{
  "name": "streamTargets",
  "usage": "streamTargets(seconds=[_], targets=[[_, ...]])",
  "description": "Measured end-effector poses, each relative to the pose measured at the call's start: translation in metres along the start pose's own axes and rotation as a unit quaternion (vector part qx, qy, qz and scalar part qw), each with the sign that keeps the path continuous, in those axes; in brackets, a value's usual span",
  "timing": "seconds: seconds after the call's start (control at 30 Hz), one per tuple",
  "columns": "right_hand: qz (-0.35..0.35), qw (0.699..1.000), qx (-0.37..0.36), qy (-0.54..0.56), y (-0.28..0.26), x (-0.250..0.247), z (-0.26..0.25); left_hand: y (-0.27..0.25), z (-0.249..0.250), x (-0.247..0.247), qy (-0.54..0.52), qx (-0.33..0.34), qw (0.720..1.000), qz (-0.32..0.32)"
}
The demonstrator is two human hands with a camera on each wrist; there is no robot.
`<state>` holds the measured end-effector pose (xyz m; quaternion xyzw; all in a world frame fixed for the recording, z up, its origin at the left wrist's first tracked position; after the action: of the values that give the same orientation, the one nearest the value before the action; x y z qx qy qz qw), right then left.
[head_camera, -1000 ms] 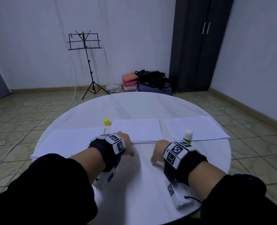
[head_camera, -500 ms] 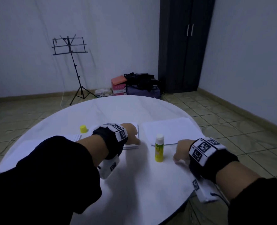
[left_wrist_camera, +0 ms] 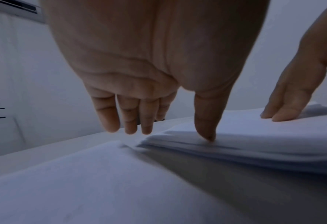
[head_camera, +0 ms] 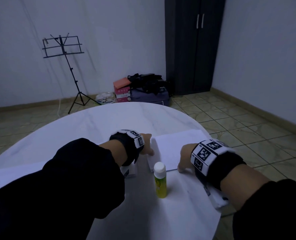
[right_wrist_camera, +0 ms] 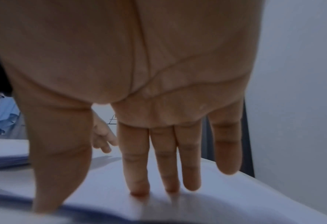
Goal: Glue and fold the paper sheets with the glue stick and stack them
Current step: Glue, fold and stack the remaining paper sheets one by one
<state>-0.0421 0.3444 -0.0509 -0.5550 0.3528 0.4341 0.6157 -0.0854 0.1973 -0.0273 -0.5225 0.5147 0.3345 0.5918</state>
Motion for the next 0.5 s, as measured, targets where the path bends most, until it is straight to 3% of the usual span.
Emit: streamTargets(seconds=[0.27,0.5], targets=[[-0.005,0.998,-0.057,-0.007,0.002,-0.004,-0.018,0.009,-0.005,0.004,-0.01,0.012,1.0,-0.007],[-0.036,0.997,-0.048,-0.048,-0.002,-0.006,-0.024,0.009,-0.001,0.002,-0.036,0.011,0.999,-0.008]])
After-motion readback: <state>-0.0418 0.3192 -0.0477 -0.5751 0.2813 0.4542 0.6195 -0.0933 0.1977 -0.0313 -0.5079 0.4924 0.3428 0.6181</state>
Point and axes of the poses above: each hand's wrist, its own y-axis towards the middle knuckle, its own x-axis out of the palm, z = x × y, the point moved 5 cm from there along y, towards the middle knuckle, and after that the axes turned 2 degrees about z, right-handed, at the moved point
